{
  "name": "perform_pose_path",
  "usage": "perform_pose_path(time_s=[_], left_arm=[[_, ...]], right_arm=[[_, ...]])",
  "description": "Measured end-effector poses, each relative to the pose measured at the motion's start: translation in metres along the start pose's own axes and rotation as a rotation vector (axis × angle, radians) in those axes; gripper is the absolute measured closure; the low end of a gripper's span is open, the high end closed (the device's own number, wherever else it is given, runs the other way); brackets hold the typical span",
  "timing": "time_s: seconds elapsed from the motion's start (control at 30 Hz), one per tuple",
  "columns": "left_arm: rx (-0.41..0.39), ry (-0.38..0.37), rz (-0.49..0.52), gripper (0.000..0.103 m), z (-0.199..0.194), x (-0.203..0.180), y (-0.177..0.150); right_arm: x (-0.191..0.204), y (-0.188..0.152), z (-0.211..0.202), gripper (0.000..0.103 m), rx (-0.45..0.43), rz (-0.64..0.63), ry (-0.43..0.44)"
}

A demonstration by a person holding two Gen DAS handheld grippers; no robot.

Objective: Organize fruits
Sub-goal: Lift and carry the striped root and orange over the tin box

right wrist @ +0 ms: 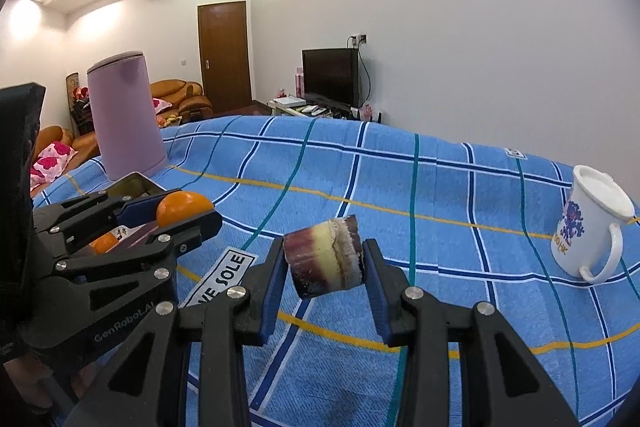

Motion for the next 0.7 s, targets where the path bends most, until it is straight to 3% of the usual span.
perform_pose_path(time_s=[0.7], left_arm=[[-0.103, 0.012, -0.001, 0.065, -0.024, -0.001, -0.001]], right_arm=[[0.004, -0.001, -0.015, 0.064, -0.064, -0.022, 0.004]])
Point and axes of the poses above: each gripper's, at about its wrist camera, not at the fingertips, and z roughly the way its jaws point, x to its left, y to its top, the point moved 4 cm from there along z, roughly the way its jaws point, and after that the axes turned 2 degrees about x, right-handed, at the moved point
